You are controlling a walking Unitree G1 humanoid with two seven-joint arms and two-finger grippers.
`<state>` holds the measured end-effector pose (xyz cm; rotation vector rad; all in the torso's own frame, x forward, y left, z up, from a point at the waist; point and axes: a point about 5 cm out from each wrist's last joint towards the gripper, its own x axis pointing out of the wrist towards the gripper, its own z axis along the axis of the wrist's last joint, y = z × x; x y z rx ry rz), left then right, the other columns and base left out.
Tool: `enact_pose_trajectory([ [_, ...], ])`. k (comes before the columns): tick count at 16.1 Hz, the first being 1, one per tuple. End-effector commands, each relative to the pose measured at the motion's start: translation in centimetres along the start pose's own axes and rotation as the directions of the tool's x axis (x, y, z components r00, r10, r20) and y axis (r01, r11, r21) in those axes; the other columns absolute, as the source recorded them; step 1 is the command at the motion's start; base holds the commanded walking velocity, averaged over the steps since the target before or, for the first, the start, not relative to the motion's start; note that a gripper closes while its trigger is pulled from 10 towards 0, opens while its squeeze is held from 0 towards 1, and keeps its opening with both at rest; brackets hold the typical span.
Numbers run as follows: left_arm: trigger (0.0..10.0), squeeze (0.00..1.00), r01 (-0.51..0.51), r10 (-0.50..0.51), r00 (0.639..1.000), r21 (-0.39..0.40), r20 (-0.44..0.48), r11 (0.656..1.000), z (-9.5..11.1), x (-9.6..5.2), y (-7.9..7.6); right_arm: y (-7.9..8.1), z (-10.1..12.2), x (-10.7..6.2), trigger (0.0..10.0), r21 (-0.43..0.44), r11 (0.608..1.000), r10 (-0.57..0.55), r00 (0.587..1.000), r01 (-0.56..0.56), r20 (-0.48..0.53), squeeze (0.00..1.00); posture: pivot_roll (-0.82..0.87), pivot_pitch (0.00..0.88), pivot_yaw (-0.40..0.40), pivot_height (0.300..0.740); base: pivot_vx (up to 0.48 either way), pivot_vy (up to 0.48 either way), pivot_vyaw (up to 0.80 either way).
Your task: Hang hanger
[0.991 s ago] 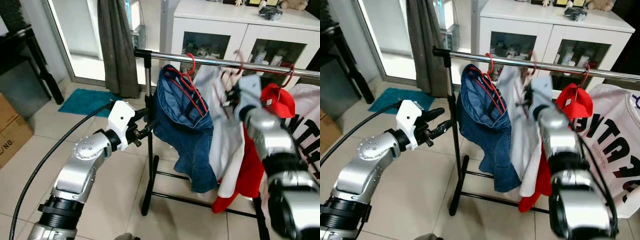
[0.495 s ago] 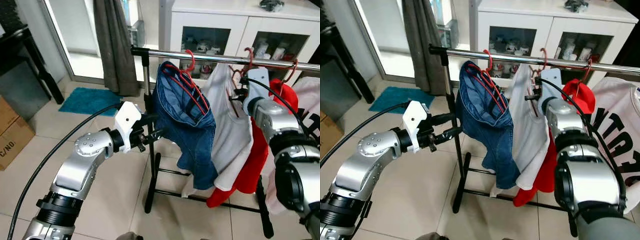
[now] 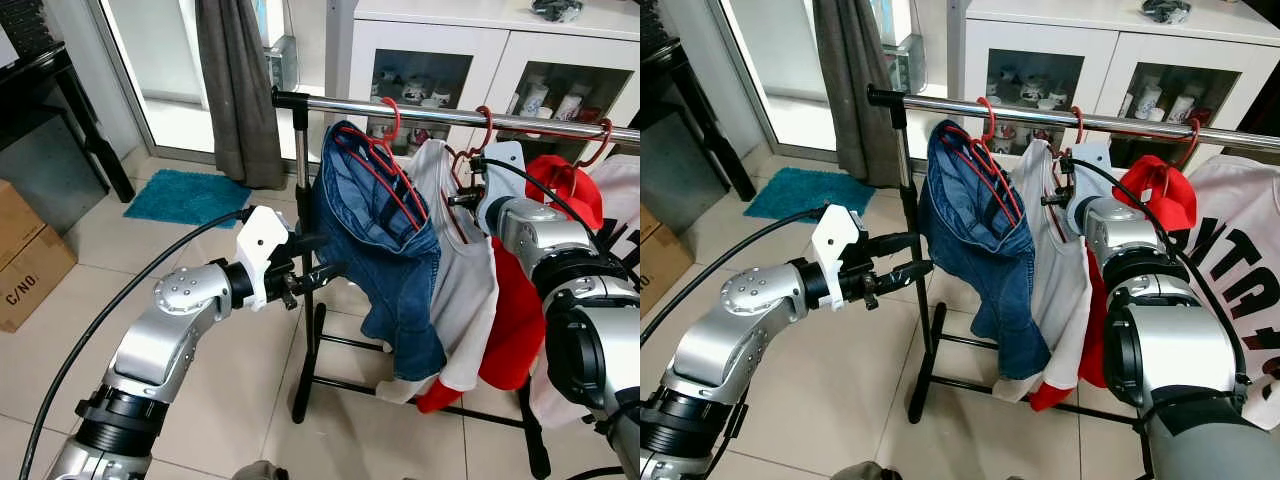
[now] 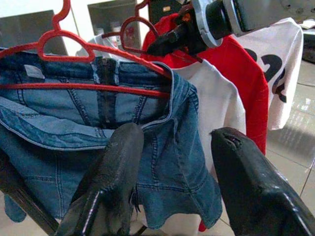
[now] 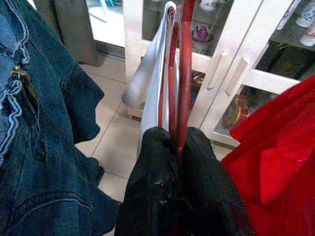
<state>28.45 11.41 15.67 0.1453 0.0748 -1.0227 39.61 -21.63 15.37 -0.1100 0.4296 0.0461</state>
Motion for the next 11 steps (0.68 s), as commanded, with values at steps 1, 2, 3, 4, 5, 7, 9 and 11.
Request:
enact_pose_trajectory([
  [1,10.0,0.0,0.014,-0.014,1.0,0.007,-0.006,1.0,0.1,0.0,-0.3,0.3,-0.7,0.1,10.0,0.004,1.0,0.004,0.999,-0.004,-0.047,0.0,-0.07,0.0,0.044,0.74,0.0,0.0,0.0],
  [2,10.0,0.0,-0.004,0.004,1.0,0.005,-0.02,1.0,-0.2,-0.1,-0.1,0.2,-0.7,0.1,10.0,-0.011,1.0,-0.01,0.999,0.009,-0.032,0.0,-0.07,0.0,0.047,0.74,0.0,0.0,0.0],
  [3,10.0,0.0,-0.024,0.024,1.0,0.004,-0.018,1.0,-0.3,0.0,0.1,-0.3,0.2,0.0,10.0,-0.021,0.999,-0.036,0.999,0.037,0.038,1.0,-0.08,0.0,0.049,0.74,0.0,0.0,0.0],
  [4,10.0,0.0,-0.024,0.024,1.0,0.0,-0.005,1.0,-0.2,0.2,0.1,-0.6,0.6,-0.1,10.0,-0.028,0.999,-0.032,0.998,0.033,0.059,1.0,-0.08,0.0,0.05,0.74,0.0,0.0,0.0],
  [5,10.0,0.0,-0.021,0.021,1.0,-0.003,0.021,1.0,0.1,0.4,0.0,-1.0,1.2,-0.3,10.0,-0.062,0.998,-0.021,0.996,0.027,0.089,1.0,-0.09,0.0,0.055,0.74,0.0,0.0,0.0],
  [7,10.0,0.0,-0.008,0.008,0.999,-0.024,0.037,1.0,0.1,0.6,-0.2,-1.4,2.6,-0.7,10.0,-0.056,0.998,0.035,0.988,-0.027,0.152,1.0,-0.1,0.0,0.061,0.74,0.0,0.0,0.0],
  [9,10.0,0.0,-0.164,0.166,0.985,-0.051,0.047,0.985,-0.1,0.3,0.9,-1.6,3.6,-1.5,10.0,-0.071,0.996,0.072,0.968,-0.056,0.24,1.0,-0.09,0.0,0.051,0.74,0.0,0.0,0.0],
  [11,10.0,0.0,-0.373,0.376,0.924,-0.043,0.072,0.927,0.1,-0.5,2.7,-1.4,4.1,-3.8,10.0,-0.003,0.997,0.068,0.902,-0.075,0.427,1.0,-0.09,0.0,0.038,0.74,0.0,0.0,0.0],
])
